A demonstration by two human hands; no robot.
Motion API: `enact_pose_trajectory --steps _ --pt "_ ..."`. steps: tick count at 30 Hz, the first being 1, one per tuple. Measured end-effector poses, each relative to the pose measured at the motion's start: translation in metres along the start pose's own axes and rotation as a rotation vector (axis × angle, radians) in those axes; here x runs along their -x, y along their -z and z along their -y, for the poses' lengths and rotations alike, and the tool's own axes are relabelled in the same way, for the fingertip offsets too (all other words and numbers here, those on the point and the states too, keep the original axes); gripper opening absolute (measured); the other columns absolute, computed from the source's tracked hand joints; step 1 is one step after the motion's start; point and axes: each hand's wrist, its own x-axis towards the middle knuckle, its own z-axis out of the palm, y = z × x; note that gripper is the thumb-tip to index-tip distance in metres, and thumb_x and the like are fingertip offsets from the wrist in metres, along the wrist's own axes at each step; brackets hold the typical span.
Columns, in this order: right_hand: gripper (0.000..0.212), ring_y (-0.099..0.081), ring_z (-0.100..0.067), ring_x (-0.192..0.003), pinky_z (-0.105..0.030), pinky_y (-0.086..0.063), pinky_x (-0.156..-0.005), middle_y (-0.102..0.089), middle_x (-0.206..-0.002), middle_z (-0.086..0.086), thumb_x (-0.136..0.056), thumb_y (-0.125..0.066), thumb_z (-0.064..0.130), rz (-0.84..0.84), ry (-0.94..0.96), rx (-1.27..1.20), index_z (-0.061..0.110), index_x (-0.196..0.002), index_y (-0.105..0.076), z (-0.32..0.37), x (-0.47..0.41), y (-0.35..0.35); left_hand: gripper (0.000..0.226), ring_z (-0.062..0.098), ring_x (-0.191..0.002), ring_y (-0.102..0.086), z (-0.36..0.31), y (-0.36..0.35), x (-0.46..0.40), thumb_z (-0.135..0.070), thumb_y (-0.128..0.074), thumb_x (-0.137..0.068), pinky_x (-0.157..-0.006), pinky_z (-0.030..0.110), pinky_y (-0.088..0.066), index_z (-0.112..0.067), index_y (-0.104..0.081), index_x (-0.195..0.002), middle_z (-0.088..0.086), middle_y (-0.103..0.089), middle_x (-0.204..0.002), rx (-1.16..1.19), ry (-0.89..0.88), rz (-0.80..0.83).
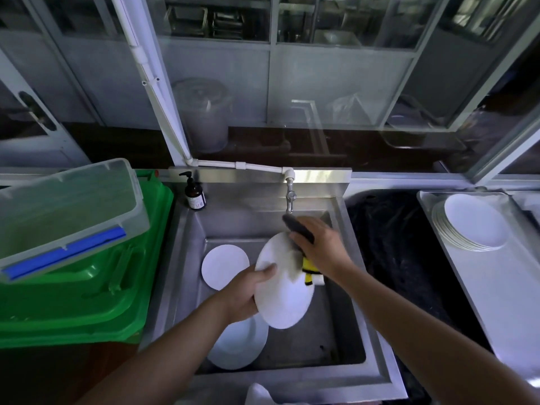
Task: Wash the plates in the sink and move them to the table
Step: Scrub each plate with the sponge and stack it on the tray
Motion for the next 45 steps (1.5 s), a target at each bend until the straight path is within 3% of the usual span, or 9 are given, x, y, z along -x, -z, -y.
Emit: enact_pose_trajectory --steps 4,8,11,19,22,27,32,35,45 --pt "0.045 -0.052 -0.024 -0.124 -0.044 -0.043 -0.106 -0.061 -0.138 0.008 -0.099 -0.047 0.047 -0.080 -0.030 0.086 0.025 -0.135 -0.063 0.008 0.020 -0.045 0.055 0.031 -0.126 -0.063 -0.009 -0.023 0.003 -0.052 -0.037 -0.106 -0.096 0.042 -0.055 -0.016 -0.056 -0.143 0.016 -0.064 -0.139 0.223 0.047 0.013" --pt "0.031 -0.055 -0.025 -0.119 -0.040 -0.044 -0.103 -0.063 -0.133 0.003 -0.101 -0.055 0.029 -0.166 0.159 0.089 0.018 -0.128 -0.068 0.026 0.027 -0.060 0.077 0.032 -0.138 -0.052 -0.011 -0.020 -0.003 -0.074 -0.032 -0.097 -0.117 0.049 -0.039 -0.021 -0.049 -0.151 0.014 -0.055 -0.149 0.372 -0.032 0.005" --pt "0.026 -0.054 -0.025 -0.125 -0.042 -0.043 -0.103 -0.062 -0.135 0.002 -0.099 -0.062 0.020 -0.089 0.346 0.111 0.019 -0.124 -0.071 0.037 0.031 -0.069 0.087 0.033 -0.131 -0.059 -0.013 -0.014 -0.004 -0.078 -0.040 -0.092 -0.106 0.047 -0.050 -0.015 -0.049 -0.151 0.016 -0.059 -0.145 0.552 -0.042 -0.015" --pt "0.025 -0.049 -0.028 -0.138 -0.038 -0.043 -0.098 -0.058 -0.144 0.007 -0.105 -0.056 0.034 0.071 0.750 0.324 0.030 -0.125 -0.070 0.028 0.053 -0.046 0.071 0.037 -0.087 -0.074 -0.020 0.010 0.004 -0.059 -0.045 -0.099 -0.065 0.041 -0.063 0.005 -0.065 -0.122 0.024 -0.071 -0.104 0.684 -0.057 -0.042" --pt "0.028 -0.044 -0.029 -0.143 -0.039 -0.041 -0.102 -0.055 -0.148 0.003 -0.103 -0.061 0.030 0.106 0.849 0.356 0.027 -0.130 -0.069 0.015 0.055 -0.032 0.067 0.038 -0.094 -0.074 -0.022 0.015 0.005 -0.053 -0.042 -0.102 -0.075 0.047 -0.063 0.005 -0.067 -0.123 0.026 -0.071 -0.113 0.640 -0.061 -0.091" --pt "0.034 -0.042 -0.030 -0.143 -0.048 -0.044 -0.103 -0.050 -0.152 -0.001 -0.102 -0.062 0.028 0.032 0.636 0.304 0.021 -0.135 -0.065 -0.015 0.056 -0.023 0.067 0.039 -0.120 -0.065 -0.028 0.016 0.005 -0.053 -0.040 -0.104 -0.108 0.057 -0.045 0.001 -0.057 -0.139 0.025 -0.058 -0.142 0.682 -0.122 -0.093" --pt "0.039 -0.040 -0.021 -0.141 -0.036 -0.032 -0.118 -0.048 -0.152 0.004 -0.107 -0.046 0.035 -0.097 -0.078 0.074 0.025 -0.144 -0.056 -0.005 0.038 -0.037 0.059 0.038 -0.113 -0.069 -0.026 -0.003 0.015 -0.047 -0.040 -0.105 -0.087 0.053 -0.060 0.000 -0.066 -0.130 0.023 -0.066 -0.133 0.570 -0.106 -0.094" --pt "0.038 -0.043 -0.019 -0.137 -0.023 -0.028 -0.112 -0.052 -0.149 0.007 -0.108 -0.043 0.032 -0.117 -0.294 0.040 0.028 -0.143 -0.056 0.008 0.022 -0.040 0.061 0.039 -0.122 -0.064 -0.022 -0.013 0.018 -0.048 -0.047 -0.098 -0.097 0.053 -0.054 -0.006 -0.055 -0.142 0.022 -0.062 -0.138 0.454 -0.049 -0.106" --pt "0.050 -0.027 -0.025 -0.152 -0.039 -0.037 -0.115 -0.040 -0.159 0.004 -0.102 -0.053 0.043 0.060 0.232 0.108 0.031 -0.150 -0.047 0.025 0.030 -0.061 0.050 0.035 -0.114 -0.069 -0.016 -0.007 0.024 -0.042 -0.038 -0.106 -0.092 0.047 -0.056 -0.010 -0.059 -0.139 0.021 -0.067 -0.132 0.358 0.017 -0.159"
